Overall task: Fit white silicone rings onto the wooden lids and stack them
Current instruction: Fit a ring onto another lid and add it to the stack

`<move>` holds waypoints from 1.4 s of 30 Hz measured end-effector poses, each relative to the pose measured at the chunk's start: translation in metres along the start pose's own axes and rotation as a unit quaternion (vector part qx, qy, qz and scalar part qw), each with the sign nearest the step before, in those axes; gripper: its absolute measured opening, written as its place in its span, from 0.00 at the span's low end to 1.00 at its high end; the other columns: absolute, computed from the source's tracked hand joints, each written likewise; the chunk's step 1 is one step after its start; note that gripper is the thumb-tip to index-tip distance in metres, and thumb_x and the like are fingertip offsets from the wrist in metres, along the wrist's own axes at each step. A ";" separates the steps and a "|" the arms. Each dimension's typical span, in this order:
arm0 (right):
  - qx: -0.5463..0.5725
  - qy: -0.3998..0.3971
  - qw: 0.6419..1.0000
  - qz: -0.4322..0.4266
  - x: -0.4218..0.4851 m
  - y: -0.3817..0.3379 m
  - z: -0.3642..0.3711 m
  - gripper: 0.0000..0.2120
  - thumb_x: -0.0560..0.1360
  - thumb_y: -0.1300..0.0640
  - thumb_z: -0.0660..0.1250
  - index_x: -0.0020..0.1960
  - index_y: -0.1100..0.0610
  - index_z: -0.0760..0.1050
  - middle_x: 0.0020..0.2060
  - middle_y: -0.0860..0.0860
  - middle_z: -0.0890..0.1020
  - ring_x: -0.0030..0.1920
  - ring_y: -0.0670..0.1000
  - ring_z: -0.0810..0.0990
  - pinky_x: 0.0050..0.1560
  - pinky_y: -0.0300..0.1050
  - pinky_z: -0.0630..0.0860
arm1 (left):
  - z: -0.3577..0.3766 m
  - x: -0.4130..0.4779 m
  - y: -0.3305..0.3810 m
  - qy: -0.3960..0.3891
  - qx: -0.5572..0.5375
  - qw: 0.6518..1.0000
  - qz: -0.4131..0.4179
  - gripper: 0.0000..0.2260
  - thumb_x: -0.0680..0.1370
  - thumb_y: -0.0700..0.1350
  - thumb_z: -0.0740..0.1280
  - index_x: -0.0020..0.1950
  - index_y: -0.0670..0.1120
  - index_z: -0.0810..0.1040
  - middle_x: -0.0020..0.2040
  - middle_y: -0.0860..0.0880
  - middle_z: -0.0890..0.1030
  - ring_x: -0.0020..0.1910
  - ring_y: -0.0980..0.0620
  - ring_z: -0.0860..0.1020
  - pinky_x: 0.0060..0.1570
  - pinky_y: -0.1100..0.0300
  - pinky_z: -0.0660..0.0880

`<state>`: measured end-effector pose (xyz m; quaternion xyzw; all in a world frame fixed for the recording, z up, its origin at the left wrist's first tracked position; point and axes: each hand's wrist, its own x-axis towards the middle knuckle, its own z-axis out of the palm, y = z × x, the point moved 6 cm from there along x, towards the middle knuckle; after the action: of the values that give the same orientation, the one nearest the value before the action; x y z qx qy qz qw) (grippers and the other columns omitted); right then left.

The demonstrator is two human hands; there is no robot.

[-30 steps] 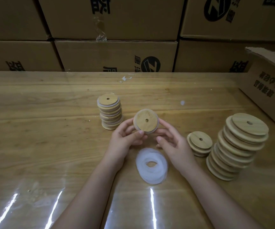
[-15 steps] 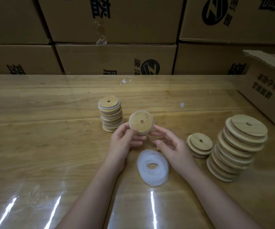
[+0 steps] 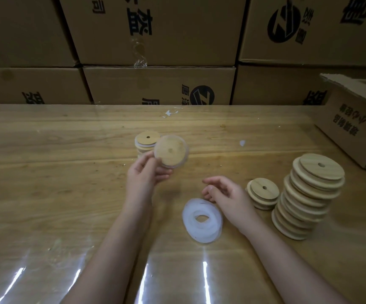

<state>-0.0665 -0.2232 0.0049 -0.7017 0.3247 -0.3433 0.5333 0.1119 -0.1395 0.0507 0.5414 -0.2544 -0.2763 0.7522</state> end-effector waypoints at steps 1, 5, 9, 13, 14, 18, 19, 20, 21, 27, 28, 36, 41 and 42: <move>0.005 -0.003 1.000 0.004 0.000 0.000 0.000 0.11 0.77 0.62 0.62 0.48 0.47 0.78 0.39 0.44 0.83 0.40 0.43 0.81 0.44 0.37 0.76 | -0.007 0.005 0.010 0.022 -0.009 1.000 0.013 0.10 0.77 0.35 0.59 0.44 0.46 0.77 0.26 0.49 0.79 0.26 0.55 0.79 0.27 0.67 0.75; 0.000 -0.006 1.000 0.007 0.000 -0.001 0.000 0.11 0.77 0.62 0.62 0.46 0.47 0.78 0.38 0.44 0.83 0.40 0.42 0.81 0.44 0.37 0.77 | -0.030 0.021 0.042 0.078 -0.017 0.997 0.025 0.05 0.76 0.38 0.61 0.43 0.44 0.77 0.30 0.49 0.80 0.28 0.55 0.80 0.28 0.67 0.76; -0.007 -0.007 1.000 0.011 0.000 -0.001 0.000 0.11 0.77 0.61 0.62 0.46 0.47 0.78 0.37 0.44 0.83 0.40 0.42 0.81 0.44 0.37 0.76 | -0.040 0.042 0.056 0.120 0.011 0.993 -0.005 0.05 0.77 0.40 0.63 0.42 0.42 0.74 0.35 0.46 0.79 0.30 0.56 0.81 0.32 0.67 0.78; -0.009 -0.007 1.000 0.012 -0.001 -0.003 0.000 0.10 0.77 0.62 0.62 0.46 0.49 0.78 0.37 0.46 0.83 0.39 0.42 0.81 0.45 0.37 0.77 | -0.041 0.058 0.049 0.091 0.058 0.992 -0.072 0.06 0.76 0.42 0.65 0.47 0.39 0.75 0.40 0.43 0.82 0.33 0.55 0.83 0.32 0.66 0.79; -0.005 -0.005 1.000 0.010 -0.001 -0.004 0.000 0.10 0.77 0.62 0.62 0.46 0.50 0.78 0.37 0.46 0.82 0.39 0.41 0.80 0.44 0.36 0.76 | -0.040 0.060 0.045 0.087 0.065 0.990 -0.086 0.08 0.76 0.42 0.64 0.50 0.38 0.75 0.40 0.43 0.82 0.33 0.55 0.83 0.32 0.67 0.79; 0.011 -0.001 1.000 0.009 -0.002 -0.006 0.000 0.09 0.77 0.63 0.62 0.46 0.52 0.78 0.37 0.47 0.82 0.37 0.40 0.80 0.43 0.33 0.76 | -0.036 0.062 0.035 0.093 0.053 0.989 -0.104 0.12 0.77 0.41 0.63 0.57 0.36 0.73 0.41 0.42 0.81 0.30 0.56 0.82 0.29 0.68 0.77; 0.011 -0.002 1.000 0.009 -0.002 -0.006 0.000 0.09 0.77 0.63 0.62 0.45 0.52 0.78 0.37 0.47 0.82 0.37 0.41 0.80 0.43 0.33 0.76 | -0.036 0.062 0.034 0.093 0.050 0.988 -0.109 0.12 0.77 0.42 0.63 0.57 0.36 0.72 0.42 0.41 0.81 0.30 0.56 0.82 0.29 0.68 0.78; 0.010 -0.002 1.000 0.009 -0.002 -0.005 0.000 0.09 0.77 0.63 0.62 0.45 0.51 0.78 0.37 0.47 0.82 0.37 0.41 0.80 0.43 0.34 0.76 | -0.035 0.062 0.033 0.092 0.058 0.987 -0.115 0.12 0.77 0.42 0.63 0.57 0.36 0.72 0.44 0.41 0.81 0.31 0.55 0.82 0.30 0.67 0.78; 0.009 -0.002 1.000 0.008 -0.001 -0.005 0.000 0.10 0.77 0.63 0.62 0.45 0.51 0.78 0.37 0.48 0.82 0.37 0.41 0.80 0.43 0.34 0.76 | -0.035 0.061 0.032 0.089 0.074 0.986 -0.120 0.12 0.77 0.42 0.64 0.57 0.36 0.73 0.44 0.41 0.81 0.32 0.55 0.82 0.31 0.67 0.79; 0.011 -0.003 1.000 0.010 -0.001 -0.003 0.000 0.10 0.77 0.62 0.62 0.44 0.50 0.78 0.36 0.46 0.82 0.37 0.41 0.80 0.42 0.33 0.76 | -0.037 0.059 0.033 0.101 0.202 0.969 -0.096 0.11 0.76 0.47 0.65 0.55 0.42 0.72 0.50 0.44 0.78 0.41 0.52 0.78 0.34 0.62 0.78; 0.010 -0.004 1.000 0.011 -0.001 -0.003 0.000 0.10 0.77 0.62 0.62 0.44 0.49 0.78 0.36 0.46 0.82 0.38 0.41 0.80 0.42 0.33 0.76 | -0.039 0.060 0.035 0.105 0.234 0.963 -0.084 0.13 0.76 0.49 0.66 0.56 0.43 0.72 0.52 0.44 0.77 0.44 0.51 0.77 0.38 0.61 0.77; 0.005 -0.003 1.000 0.011 -0.001 -0.004 -0.001 0.10 0.77 0.62 0.62 0.45 0.50 0.78 0.36 0.46 0.82 0.38 0.42 0.80 0.44 0.35 0.76 | -0.027 0.061 0.035 0.059 0.345 0.937 0.011 0.18 0.75 0.52 0.67 0.63 0.47 0.74 0.51 0.52 0.76 0.49 0.52 0.75 0.49 0.56 0.71; -0.003 -0.003 1.000 0.014 -0.001 -0.005 -0.001 0.09 0.77 0.62 0.62 0.46 0.51 0.78 0.37 0.47 0.83 0.38 0.42 0.80 0.44 0.35 0.77 | -0.028 0.065 0.033 0.050 0.355 0.934 0.011 0.19 0.74 0.53 0.68 0.62 0.48 0.75 0.53 0.51 0.77 0.53 0.51 0.76 0.54 0.53 0.73; -0.001 -0.002 1.000 0.014 -0.001 -0.005 -0.001 0.09 0.77 0.62 0.62 0.46 0.52 0.79 0.37 0.47 0.82 0.38 0.42 0.80 0.45 0.36 0.77 | -0.028 0.065 0.033 0.052 0.357 0.933 0.010 0.19 0.74 0.53 0.68 0.62 0.48 0.75 0.54 0.51 0.78 0.53 0.50 0.76 0.54 0.52 0.73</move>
<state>-0.0672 -0.2215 0.0099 -0.6984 0.3337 -0.3337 0.5381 0.1826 -0.1571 0.0793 0.7854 -0.3023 -0.1315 0.5238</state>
